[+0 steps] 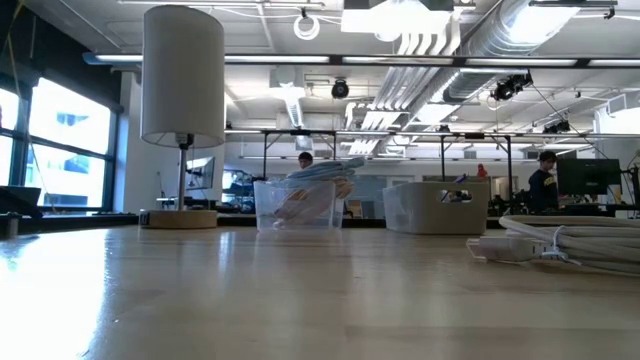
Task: Pick & Place USB Port
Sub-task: Put the red charger cable into the gray bin
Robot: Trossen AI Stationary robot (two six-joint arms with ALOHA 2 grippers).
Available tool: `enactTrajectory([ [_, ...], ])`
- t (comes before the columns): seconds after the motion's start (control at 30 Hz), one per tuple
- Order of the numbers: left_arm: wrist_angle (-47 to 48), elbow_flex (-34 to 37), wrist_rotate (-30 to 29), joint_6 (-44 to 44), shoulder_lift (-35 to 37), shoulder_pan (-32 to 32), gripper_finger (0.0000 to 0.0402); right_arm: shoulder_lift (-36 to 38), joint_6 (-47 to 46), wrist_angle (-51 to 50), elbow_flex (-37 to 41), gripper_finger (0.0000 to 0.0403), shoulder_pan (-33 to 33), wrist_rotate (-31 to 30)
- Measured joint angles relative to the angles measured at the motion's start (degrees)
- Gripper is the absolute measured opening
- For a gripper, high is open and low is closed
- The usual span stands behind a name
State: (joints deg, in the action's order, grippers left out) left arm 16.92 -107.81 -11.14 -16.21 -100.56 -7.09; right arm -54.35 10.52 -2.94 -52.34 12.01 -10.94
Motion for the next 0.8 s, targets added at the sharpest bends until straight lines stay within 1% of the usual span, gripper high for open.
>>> enactTrajectory([
  [0.2, 1.11, -0.04, 3.69, -1.17, 0.78, 0.0, 0.0068, 0.88, -0.21, -3.49, 0.02, 0.0025, 0.02, -1.03],
  [0.33, 6.23, -0.07, 3.75, -3.09, 3.17, -0.04, 0.0078, 2.53, -2.39, -8.18, 0.02, 0.0025, 0.02, -5.46],
  [0.4, 10.35, -0.07, 2.82, -2.41, 4.66, -0.04, 0.0078, 3.64, -2.53, -11.29, 0.02, 0.0025, 0.02, -7.82],
  [0.53, 17.58, -0.07, 0.82, 0.88, 7.39, -0.71, 0.0078, 6.51, -3.31, -19.65, 0.02, 0.0025, -0.09, -16.31],
  [0.6, 21.37, -0.07, -0.97, 1.45, 8.55, -1.66, 0.0078, 8.16, -4.42, -23.19, 0.02, 0.0025, -0.7, -18.87],
  [0.7, 27.11, -0.07, -4.84, 2.38, 10.01, -3.66, 0.0078, 10.46, -5.73, -26.3, 0.02, 0.0025, -2.19, -19.16],
  [0.8, 30.31, -0.07, -8.8, 3.51, 11.23, -5.97, 0.0078, 12.28, -7.06, -27.47, 0.02, 0.0025, -4.38, -17.38],
])
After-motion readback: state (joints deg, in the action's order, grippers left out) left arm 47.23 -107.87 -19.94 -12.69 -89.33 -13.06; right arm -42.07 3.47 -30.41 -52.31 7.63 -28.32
